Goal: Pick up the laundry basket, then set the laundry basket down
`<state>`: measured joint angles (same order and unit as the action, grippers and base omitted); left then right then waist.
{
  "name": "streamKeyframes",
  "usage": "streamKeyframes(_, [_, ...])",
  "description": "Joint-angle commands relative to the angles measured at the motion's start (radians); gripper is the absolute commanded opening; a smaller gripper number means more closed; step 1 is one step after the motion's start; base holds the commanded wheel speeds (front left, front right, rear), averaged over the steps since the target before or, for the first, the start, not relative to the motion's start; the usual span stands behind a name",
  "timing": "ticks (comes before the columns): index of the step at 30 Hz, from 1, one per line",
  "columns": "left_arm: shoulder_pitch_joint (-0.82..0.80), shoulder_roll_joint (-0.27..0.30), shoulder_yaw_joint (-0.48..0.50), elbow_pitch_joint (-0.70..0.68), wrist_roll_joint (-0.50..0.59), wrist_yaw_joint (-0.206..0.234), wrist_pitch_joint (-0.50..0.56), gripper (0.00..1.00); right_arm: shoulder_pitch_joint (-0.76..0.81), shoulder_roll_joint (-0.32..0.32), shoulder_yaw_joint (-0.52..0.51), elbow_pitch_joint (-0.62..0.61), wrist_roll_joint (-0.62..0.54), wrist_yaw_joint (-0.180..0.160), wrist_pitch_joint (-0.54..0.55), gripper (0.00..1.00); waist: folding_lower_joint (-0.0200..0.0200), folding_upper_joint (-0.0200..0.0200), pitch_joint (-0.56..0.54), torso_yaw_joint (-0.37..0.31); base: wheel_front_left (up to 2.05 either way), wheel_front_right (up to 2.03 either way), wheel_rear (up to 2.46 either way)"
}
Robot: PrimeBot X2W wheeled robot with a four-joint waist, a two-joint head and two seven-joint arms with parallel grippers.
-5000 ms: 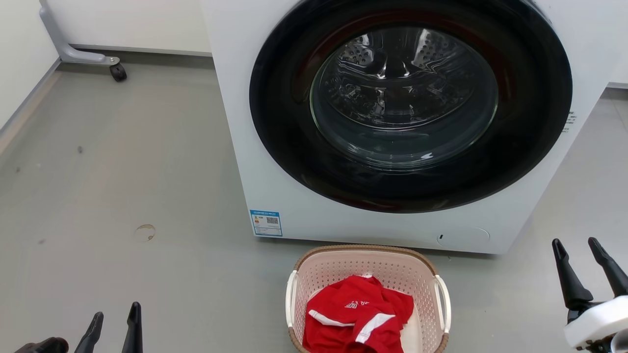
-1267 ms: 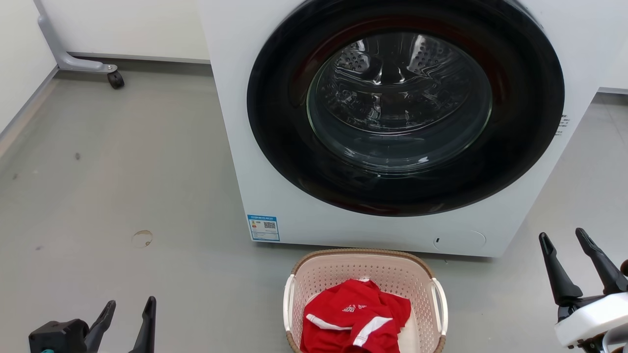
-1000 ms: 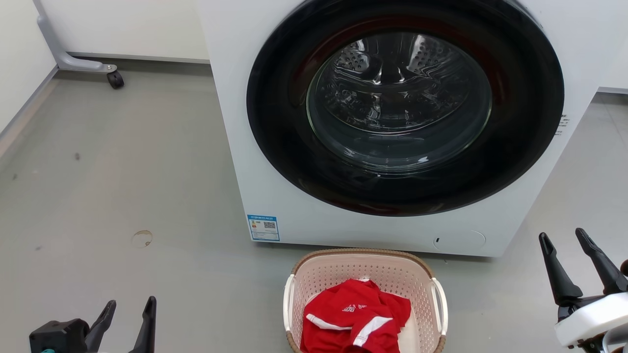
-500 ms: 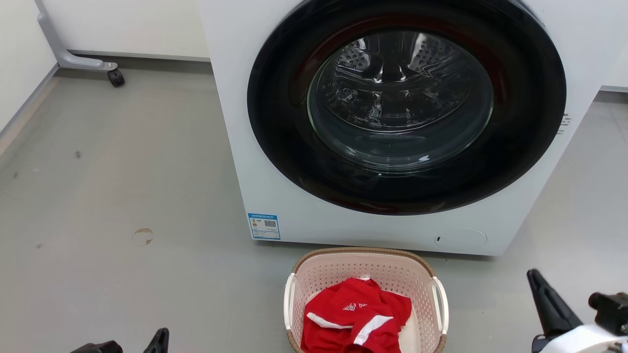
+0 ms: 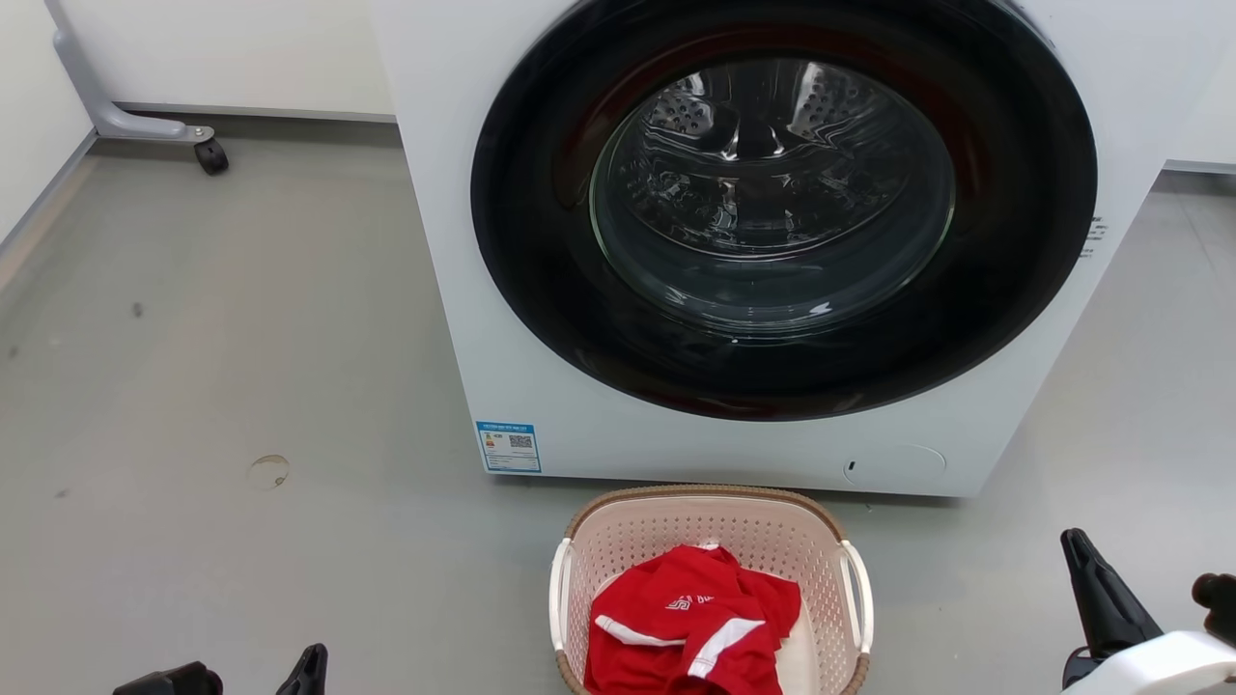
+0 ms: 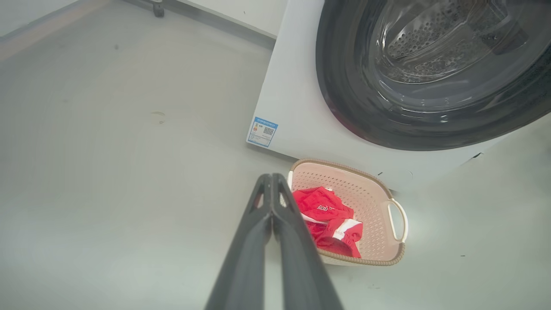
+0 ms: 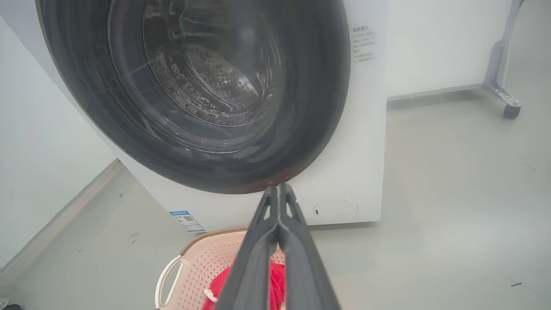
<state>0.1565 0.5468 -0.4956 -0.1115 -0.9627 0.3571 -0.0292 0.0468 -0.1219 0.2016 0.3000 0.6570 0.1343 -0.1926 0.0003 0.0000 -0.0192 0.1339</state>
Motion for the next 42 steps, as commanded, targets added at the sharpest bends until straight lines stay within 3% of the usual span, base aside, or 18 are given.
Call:
streamKeyframes(1, [-0.049, 0.008, 0.036, -0.009, -0.021, -0.018, 0.001, 0.00, -0.047, -0.024, -0.021, -0.024, 0.031, -0.001, 0.011, 0.00, -0.0003, 0.0000, 0.000, -0.002, 0.00, 0.00, 0.00])
streamKeyframes(42, [-0.128, -0.164, 0.227, 0.127, -0.274, -0.193, 0.035, 0.00, -0.087, 0.008, -0.125, -0.036, 0.379, -0.002, 0.116, 0.00, -0.0003, 0.0000, 0.009, -0.051, 0.00, 0.00, 0.00])
